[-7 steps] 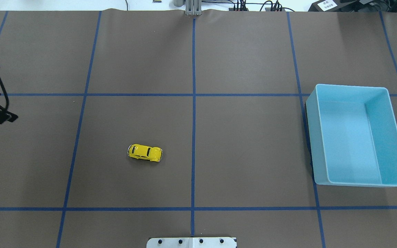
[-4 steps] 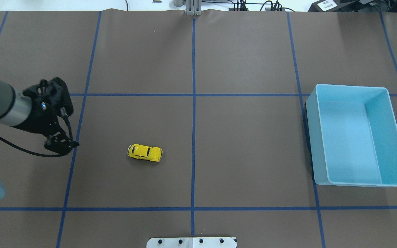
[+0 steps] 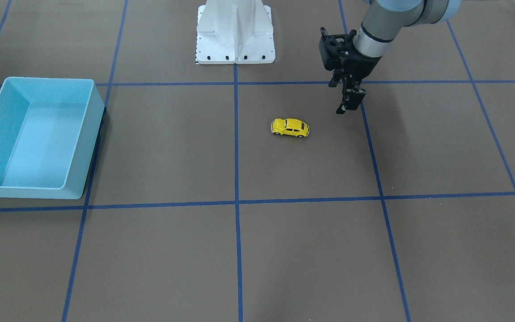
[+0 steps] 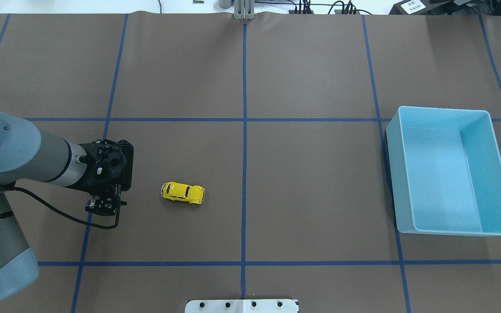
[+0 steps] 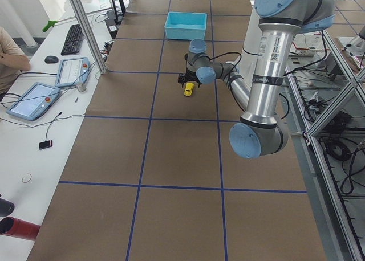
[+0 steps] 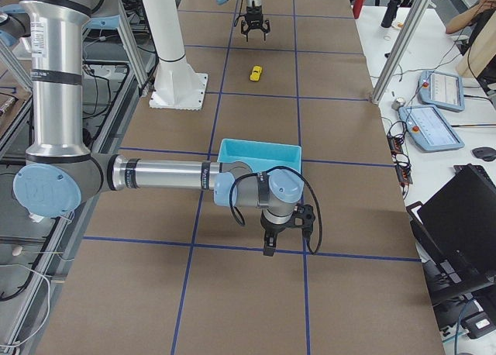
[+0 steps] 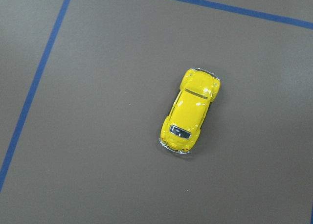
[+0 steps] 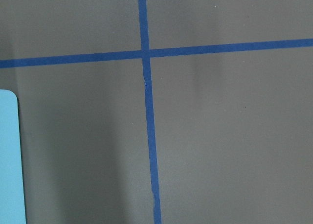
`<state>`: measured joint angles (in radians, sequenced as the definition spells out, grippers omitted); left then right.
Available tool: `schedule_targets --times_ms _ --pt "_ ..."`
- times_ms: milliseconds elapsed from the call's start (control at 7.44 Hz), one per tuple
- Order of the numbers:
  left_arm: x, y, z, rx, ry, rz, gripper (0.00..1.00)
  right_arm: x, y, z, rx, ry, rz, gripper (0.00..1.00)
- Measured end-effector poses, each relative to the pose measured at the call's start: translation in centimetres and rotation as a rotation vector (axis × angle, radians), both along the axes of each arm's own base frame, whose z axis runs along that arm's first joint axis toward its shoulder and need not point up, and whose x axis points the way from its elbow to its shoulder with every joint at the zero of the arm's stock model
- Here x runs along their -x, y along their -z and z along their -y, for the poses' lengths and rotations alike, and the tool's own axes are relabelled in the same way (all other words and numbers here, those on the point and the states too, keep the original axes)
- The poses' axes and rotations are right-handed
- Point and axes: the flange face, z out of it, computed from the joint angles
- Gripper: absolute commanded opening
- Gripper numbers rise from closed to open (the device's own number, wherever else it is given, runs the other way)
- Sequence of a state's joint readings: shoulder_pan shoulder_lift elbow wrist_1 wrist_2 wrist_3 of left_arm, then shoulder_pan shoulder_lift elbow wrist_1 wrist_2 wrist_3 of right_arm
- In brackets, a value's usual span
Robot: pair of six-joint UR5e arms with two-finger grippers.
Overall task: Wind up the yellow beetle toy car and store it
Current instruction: 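Move the left gripper over the yellow beetle toy car, then lower the left gripper and grip the car's roof against the table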
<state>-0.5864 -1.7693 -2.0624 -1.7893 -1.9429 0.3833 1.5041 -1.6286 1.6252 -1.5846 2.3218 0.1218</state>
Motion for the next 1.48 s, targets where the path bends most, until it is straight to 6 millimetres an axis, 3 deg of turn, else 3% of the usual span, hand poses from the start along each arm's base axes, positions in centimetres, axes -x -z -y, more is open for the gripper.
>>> schedule_targets --times_ms 403,941,1478 --pt "-3.8 0.9 1.6 -0.02 -0.046 0.032 1.0 -1.0 -0.2 -0.3 0.004 -0.021 0.001 1.0" --pt "-9.8 2.9 0.7 0.08 -0.047 0.075 1.0 -1.9 -0.5 -1.2 0.011 -0.041 0.002 1.0" --pt "-16.7 3.3 0.5 0.02 -0.027 0.154 1.0 -3.7 -0.9 -2.0 0.02 -0.081 0.003 1.0"
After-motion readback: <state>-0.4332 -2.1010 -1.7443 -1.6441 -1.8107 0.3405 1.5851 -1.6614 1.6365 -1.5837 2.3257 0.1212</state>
